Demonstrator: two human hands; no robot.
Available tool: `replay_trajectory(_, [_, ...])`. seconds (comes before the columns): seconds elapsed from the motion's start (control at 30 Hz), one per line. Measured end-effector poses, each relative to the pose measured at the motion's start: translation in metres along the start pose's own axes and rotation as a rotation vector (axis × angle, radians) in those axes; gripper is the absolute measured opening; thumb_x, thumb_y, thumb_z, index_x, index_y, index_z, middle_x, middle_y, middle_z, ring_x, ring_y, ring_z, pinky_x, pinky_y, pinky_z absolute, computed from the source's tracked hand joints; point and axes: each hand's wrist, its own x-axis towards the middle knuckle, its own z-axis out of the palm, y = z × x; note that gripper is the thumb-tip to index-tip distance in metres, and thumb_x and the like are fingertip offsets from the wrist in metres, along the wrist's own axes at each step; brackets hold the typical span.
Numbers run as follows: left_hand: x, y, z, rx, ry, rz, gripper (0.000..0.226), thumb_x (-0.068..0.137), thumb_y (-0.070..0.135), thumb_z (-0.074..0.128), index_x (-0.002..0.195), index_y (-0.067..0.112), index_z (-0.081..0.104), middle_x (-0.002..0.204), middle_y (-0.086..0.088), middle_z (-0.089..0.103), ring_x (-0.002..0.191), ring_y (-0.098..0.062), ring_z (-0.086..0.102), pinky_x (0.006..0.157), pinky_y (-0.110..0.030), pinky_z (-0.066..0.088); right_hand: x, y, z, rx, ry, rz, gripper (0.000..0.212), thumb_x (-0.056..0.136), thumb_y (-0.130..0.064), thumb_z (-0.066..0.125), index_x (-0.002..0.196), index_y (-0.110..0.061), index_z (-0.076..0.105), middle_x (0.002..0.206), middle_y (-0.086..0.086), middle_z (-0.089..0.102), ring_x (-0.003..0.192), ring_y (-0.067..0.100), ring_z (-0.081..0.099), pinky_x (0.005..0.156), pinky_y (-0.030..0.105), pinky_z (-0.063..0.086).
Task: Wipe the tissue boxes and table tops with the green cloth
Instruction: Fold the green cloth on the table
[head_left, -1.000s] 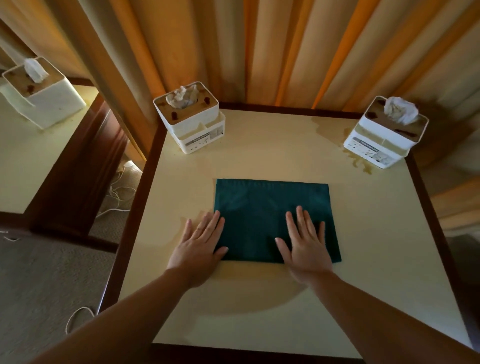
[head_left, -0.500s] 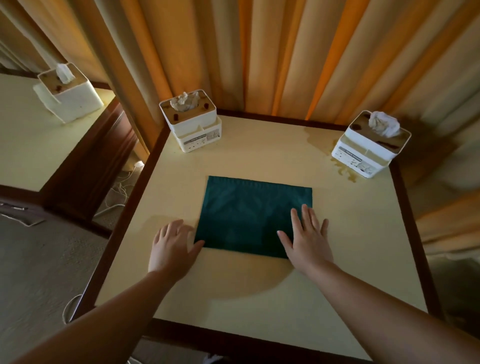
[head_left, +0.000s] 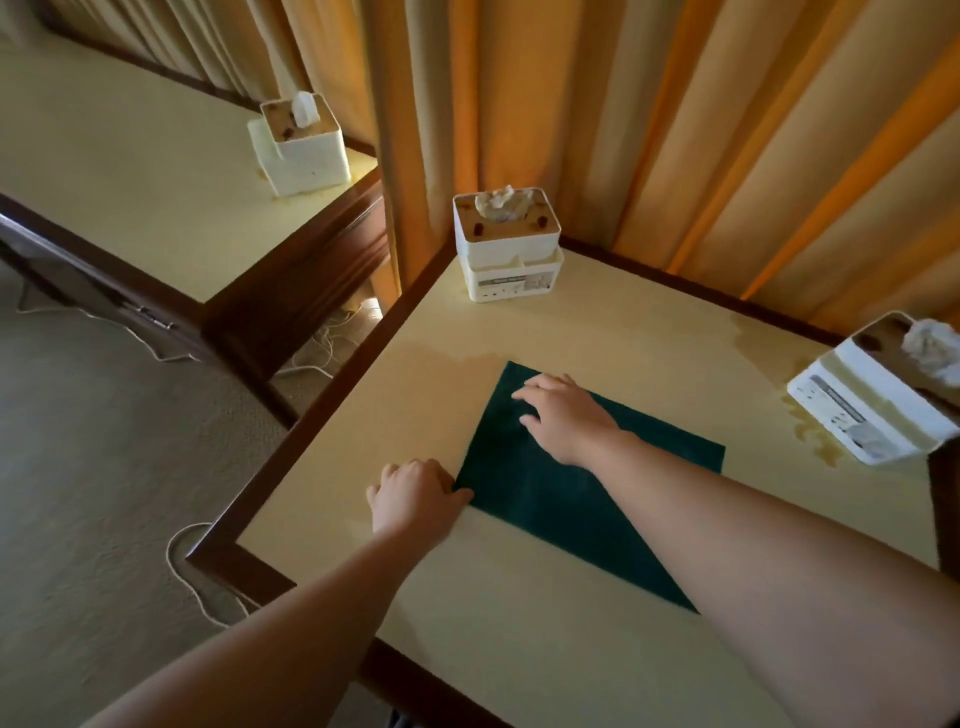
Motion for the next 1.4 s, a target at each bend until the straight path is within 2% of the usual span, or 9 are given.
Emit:
replay_trajectory(0.17, [0.002, -0.002, 0.001, -0.038, -0.019, -0.025, 0.019, 0.092, 0.050, 0.065, 0.090, 0.031, 0.069, 0.095, 0.010, 0.061, 0.105, -0.020, 0.043, 0.085, -0.042, 0.035, 0.041, -0.006, -0.019, -0.066, -0.143, -0.015, 0.061, 0.106, -0.010, 0.047, 0.160, -0.036, 0.035, 0.172, -0.013, 0.016, 0.158, 0.027, 0.013, 0.124, 0.049, 0.024])
replay_trajectory(0.3, [0.004, -0.004, 0.000, -0.107, 0.007, -0.052, 0.016, 0.092, 0.047, 0.067, 0.086, 0.032, 0.068, 0.089, 0.014, 0.063, 0.101, -0.018, 0.048, 0.089, -0.042, 0.036, 0.061, -0.006, -0.028, -0.158, -0.217, -0.112, 0.064, 0.101, -0.005, 0.051, 0.156, -0.038, 0.041, 0.164, -0.015, 0.032, 0.151, 0.024, 0.025, 0.118, 0.046, 0.034])
replay_trajectory(0.4, [0.006, -0.004, -0.001, -0.175, 0.001, -0.092, 0.013, 0.091, 0.044, 0.072, 0.085, 0.035, 0.065, 0.085, 0.017, 0.064, 0.095, -0.015, 0.055, 0.096, -0.045, 0.038, 0.068, -0.003, -0.034, -0.191, -0.221, -0.154, 0.054, 0.100, -0.002, 0.053, 0.145, -0.032, 0.053, 0.141, -0.010, 0.045, 0.134, 0.021, 0.040, 0.103, 0.040, 0.045])
replay_trajectory(0.6, [0.007, 0.001, -0.007, -0.265, -0.053, -0.144, 0.012, 0.085, 0.042, 0.079, 0.089, 0.038, 0.069, 0.091, 0.019, 0.066, 0.094, -0.013, 0.061, 0.099, -0.044, 0.045, 0.077, 0.000, -0.038, -0.255, -0.244, -0.103, 0.017, 0.096, -0.016, 0.062, 0.110, -0.024, 0.059, 0.118, -0.002, 0.046, 0.121, 0.027, 0.045, 0.099, 0.051, 0.049])
replay_trajectory(0.73, [0.003, 0.003, -0.013, -0.360, -0.044, -0.139, 0.013, 0.083, 0.037, 0.082, 0.084, 0.036, 0.069, 0.093, 0.011, 0.067, 0.089, -0.014, 0.062, 0.085, -0.038, 0.056, 0.066, 0.001, -0.052, -0.204, -0.213, -0.128, 0.012, 0.091, -0.023, 0.062, 0.097, -0.029, 0.052, 0.111, -0.003, 0.046, 0.111, 0.026, 0.048, 0.092, 0.050, 0.050])
replay_trajectory(0.83, [-0.006, 0.010, -0.017, -0.434, -0.006, -0.098, 0.009, 0.086, 0.027, 0.081, 0.090, 0.027, 0.072, 0.093, 0.007, 0.069, 0.083, -0.009, 0.063, 0.060, -0.014, 0.046, 0.050, 0.007, -0.064, -0.152, -0.164, -0.125, 0.014, 0.088, -0.028, 0.062, 0.084, -0.034, 0.050, 0.105, -0.003, 0.050, 0.100, 0.026, 0.055, 0.087, 0.048, 0.053])
replay_trajectory(0.9, [-0.015, 0.017, -0.019, -0.474, 0.019, -0.054, 0.009, 0.086, 0.022, 0.080, 0.088, 0.026, 0.072, 0.088, 0.008, 0.071, 0.079, -0.010, 0.065, 0.054, -0.010, 0.044, 0.036, 0.015, -0.071, -0.120, -0.122, -0.124, 0.014, 0.088, -0.027, 0.063, 0.080, -0.034, 0.053, 0.100, -0.004, 0.052, 0.096, 0.026, 0.057, 0.085, 0.049, 0.054])
replay_trajectory(1.1, [-0.049, 0.054, -0.017, -0.452, 0.048, 0.140, 0.014, 0.081, 0.016, 0.082, 0.081, 0.027, 0.073, 0.074, 0.009, 0.071, 0.071, -0.001, 0.063, 0.059, -0.011, 0.048, -0.013, 0.052, -0.085, -0.085, 0.016, -0.093, 0.020, 0.089, -0.012, 0.061, 0.093, -0.025, 0.076, 0.098, -0.007, 0.050, 0.108, 0.020, 0.047, 0.094, 0.045, 0.048])
replay_trajectory(1.4, [-0.086, 0.113, 0.031, -0.338, -0.023, 0.445, 0.014, 0.074, 0.019, 0.085, 0.080, 0.027, 0.076, 0.074, 0.015, 0.066, 0.075, -0.001, 0.063, 0.066, -0.009, 0.044, -0.086, 0.121, -0.071, -0.033, 0.147, 0.082, 0.025, 0.094, -0.013, 0.059, 0.101, -0.028, 0.077, 0.099, -0.008, 0.046, 0.102, 0.021, 0.049, 0.089, 0.042, 0.046])
